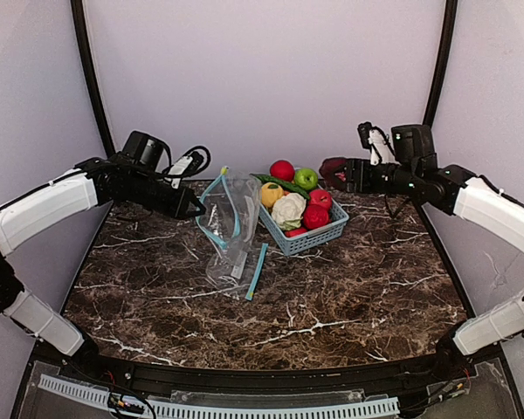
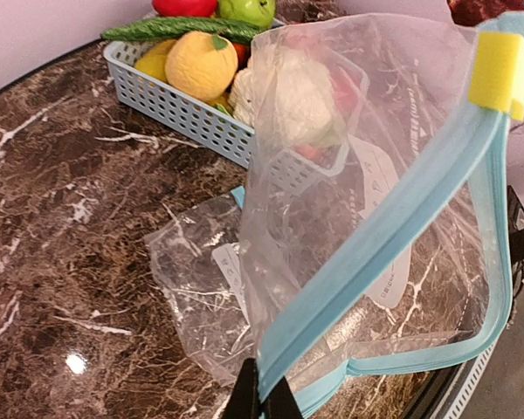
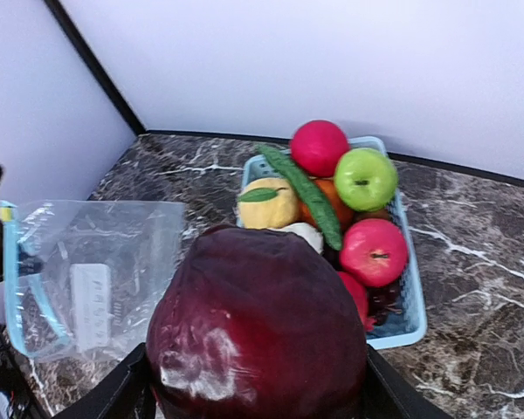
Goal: Place the food in the zip-top bag and seal the zipper
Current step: Pick up the fake fruit from the bin, then place the fake fruit in the zipper food storage bag.
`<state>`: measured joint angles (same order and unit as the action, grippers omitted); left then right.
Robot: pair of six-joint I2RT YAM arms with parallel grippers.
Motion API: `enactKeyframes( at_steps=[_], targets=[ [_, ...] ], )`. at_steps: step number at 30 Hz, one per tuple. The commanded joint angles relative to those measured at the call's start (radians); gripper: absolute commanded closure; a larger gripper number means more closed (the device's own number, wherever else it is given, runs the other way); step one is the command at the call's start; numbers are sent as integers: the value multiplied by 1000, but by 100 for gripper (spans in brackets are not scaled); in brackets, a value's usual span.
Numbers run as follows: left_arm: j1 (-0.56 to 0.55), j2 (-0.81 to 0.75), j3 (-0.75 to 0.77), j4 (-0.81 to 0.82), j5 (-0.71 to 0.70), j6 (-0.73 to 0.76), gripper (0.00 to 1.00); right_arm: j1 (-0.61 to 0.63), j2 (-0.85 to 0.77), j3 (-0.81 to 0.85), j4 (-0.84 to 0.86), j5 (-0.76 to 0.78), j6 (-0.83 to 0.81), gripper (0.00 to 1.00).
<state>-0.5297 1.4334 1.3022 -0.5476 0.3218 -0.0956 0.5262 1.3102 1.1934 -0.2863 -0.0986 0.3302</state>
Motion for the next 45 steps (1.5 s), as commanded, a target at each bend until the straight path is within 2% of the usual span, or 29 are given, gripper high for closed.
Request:
enactKeyframes(
  at_steps=[1, 10, 18, 21, 29, 38, 45],
  targets=[
    [-40, 73, -34, 5, 92, -39, 99, 161, -20, 3, -31, 74, -9, 39],
    [-43, 109, -165, 180, 212, -116, 99, 447, 49, 0, 33, 208, 21, 38],
    [-44, 90, -183, 197, 216, -122, 99, 642, 196, 97, 37, 370, 14, 38],
    [-44, 91, -186, 203, 225, -129, 99, 690, 227, 127, 55, 386, 7, 38],
    [-43, 78, -193, 204, 208, -126, 99, 728, 337, 211, 81, 414, 16, 38],
    [-44, 55, -205, 220, 201, -126, 99, 727, 451, 291, -41, 549, 133, 36],
    [-44, 53, -208, 224, 209, -126, 99, 699, 474, 267, -111, 616, 211, 35]
  ],
)
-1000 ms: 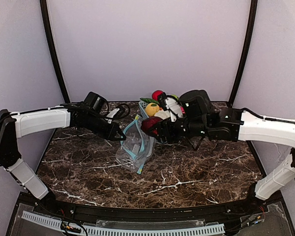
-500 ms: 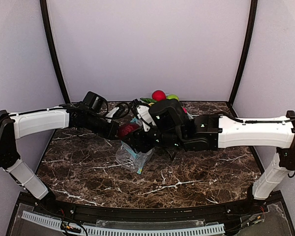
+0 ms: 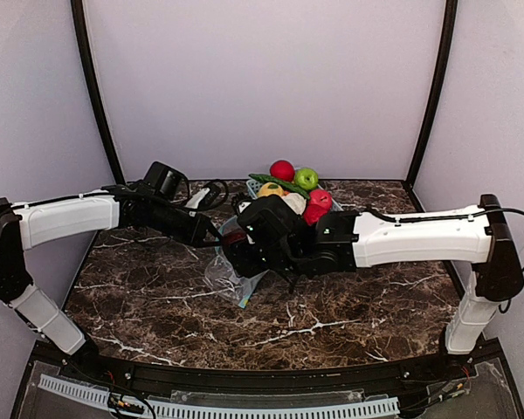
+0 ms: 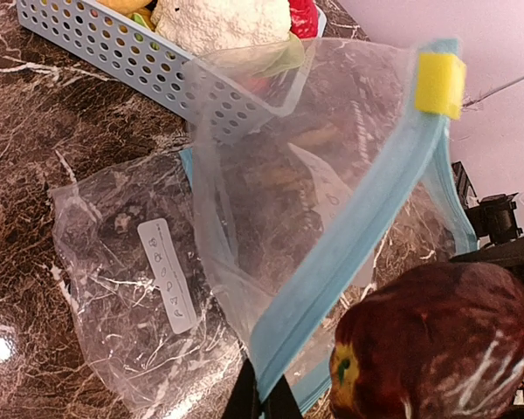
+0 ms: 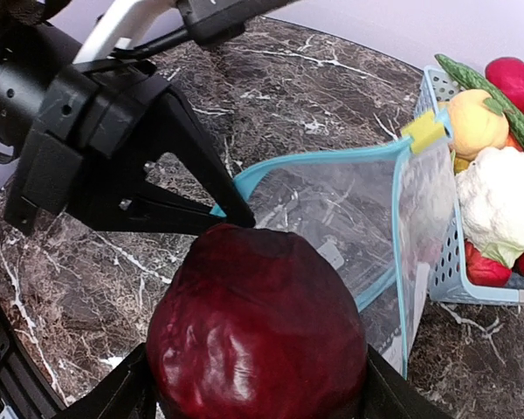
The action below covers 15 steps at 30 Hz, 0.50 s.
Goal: Place the food in the zip-top bag and seal the zipper
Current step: Place the fake fruit in the zipper food storage bag.
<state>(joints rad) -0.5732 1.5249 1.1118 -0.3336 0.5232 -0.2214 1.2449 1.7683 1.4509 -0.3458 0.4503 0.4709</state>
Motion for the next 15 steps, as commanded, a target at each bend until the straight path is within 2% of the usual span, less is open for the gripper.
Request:
enactKeyframes(
  at_steps=[1, 12, 15],
  targets=[
    [-1, -39, -18, 11, 9, -1, 99, -30, 21, 9, -62, 67, 83, 35],
    [-12, -23, -18, 18, 33, 3, 99, -76, 68, 45, -78, 70, 91, 31],
    [-18, -17, -18, 17, 34, 4, 99, -82, 82, 58, -85, 70, 87, 26]
  ],
)
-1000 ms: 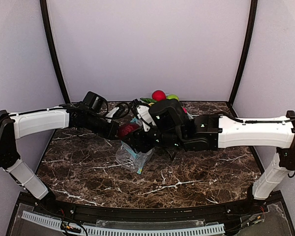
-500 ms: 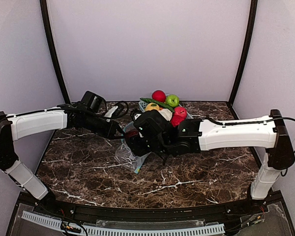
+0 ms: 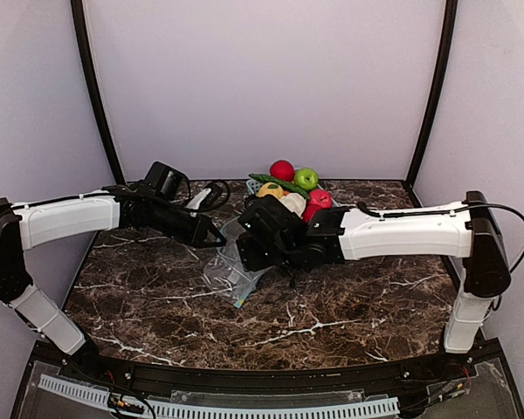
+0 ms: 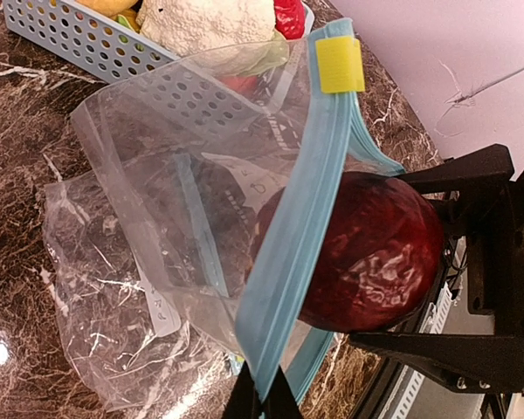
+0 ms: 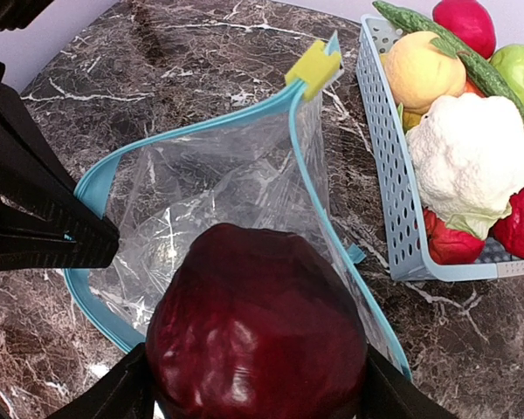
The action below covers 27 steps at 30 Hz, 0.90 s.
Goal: Place the food in the zip-top bag and seal the zipper
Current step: Place the fake fruit in the zipper food storage bag.
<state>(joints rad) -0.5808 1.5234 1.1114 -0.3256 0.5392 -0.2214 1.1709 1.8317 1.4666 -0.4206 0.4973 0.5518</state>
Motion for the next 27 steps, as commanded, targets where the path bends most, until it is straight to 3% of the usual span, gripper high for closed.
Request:
enactKeyframes(
  at_steps=[1, 8, 15, 21, 27],
  targets=[
    [-11, -15, -18, 10, 18, 4, 99, -9, 23, 47, -13, 22, 4, 24],
    [-13, -13, -17, 10, 15, 5, 99, -8, 29, 55, -16, 15, -8, 8],
    [-13, -19, -18, 6, -4, 7, 99, -9, -5, 49, -5, -37, -33, 9],
    [-13, -47, -13, -16, -73, 16, 99, -4, -160, -31, 84, -96, -102, 9],
    [-11, -120, -21, -27, -194, 33, 99, 14, -401, -158, 83, 12, -165, 5]
  ],
)
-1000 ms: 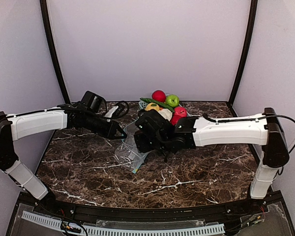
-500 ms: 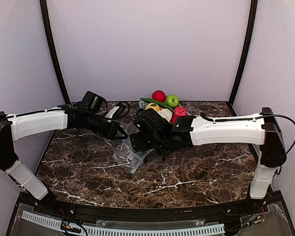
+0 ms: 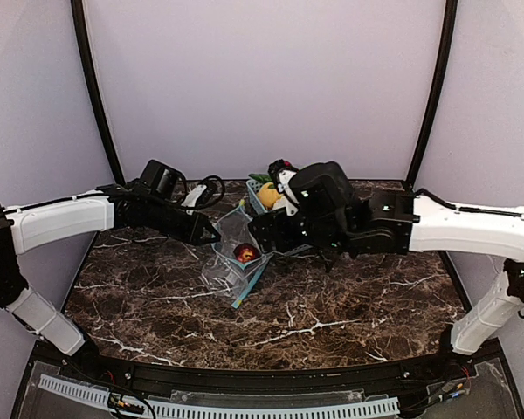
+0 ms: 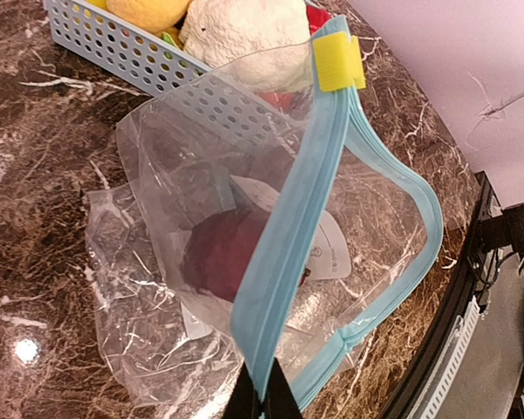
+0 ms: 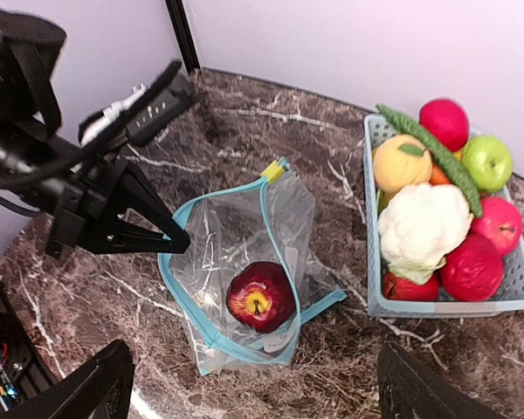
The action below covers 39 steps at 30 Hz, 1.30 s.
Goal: Place the food in the zip-top bag and seal the zipper
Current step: Place the fake fruit in the zipper food storage bag, then pick up the fake fruit from the bin.
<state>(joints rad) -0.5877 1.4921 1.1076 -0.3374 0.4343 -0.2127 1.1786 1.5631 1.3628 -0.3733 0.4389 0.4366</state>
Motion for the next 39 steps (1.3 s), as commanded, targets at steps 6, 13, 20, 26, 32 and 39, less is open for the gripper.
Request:
enactKeyframes(
  at_steps=[6, 13, 20, 26, 32, 39],
  targets=[
    [32, -127, -8, -28, -110, 34, 99, -85, -215, -70, -96, 69, -37, 3],
    [78, -170, -16, -24, -142, 35, 99, -305, -165, -47, -163, -115, -30, 3],
    [95, -180, -18, -34, -185, 30, 99, -470, -40, -30, -132, -252, -42, 4],
    [95, -178, -26, -30, -177, 19, 99, -572, 32, -68, -47, -379, -74, 11],
    [95, -163, -26, -28, -158, 12, 99, -641, 114, -55, -1, -498, -102, 16],
    [95, -158, -28, -29, -160, 13, 99, -672, 202, -24, 45, -563, -108, 21]
  ],
)
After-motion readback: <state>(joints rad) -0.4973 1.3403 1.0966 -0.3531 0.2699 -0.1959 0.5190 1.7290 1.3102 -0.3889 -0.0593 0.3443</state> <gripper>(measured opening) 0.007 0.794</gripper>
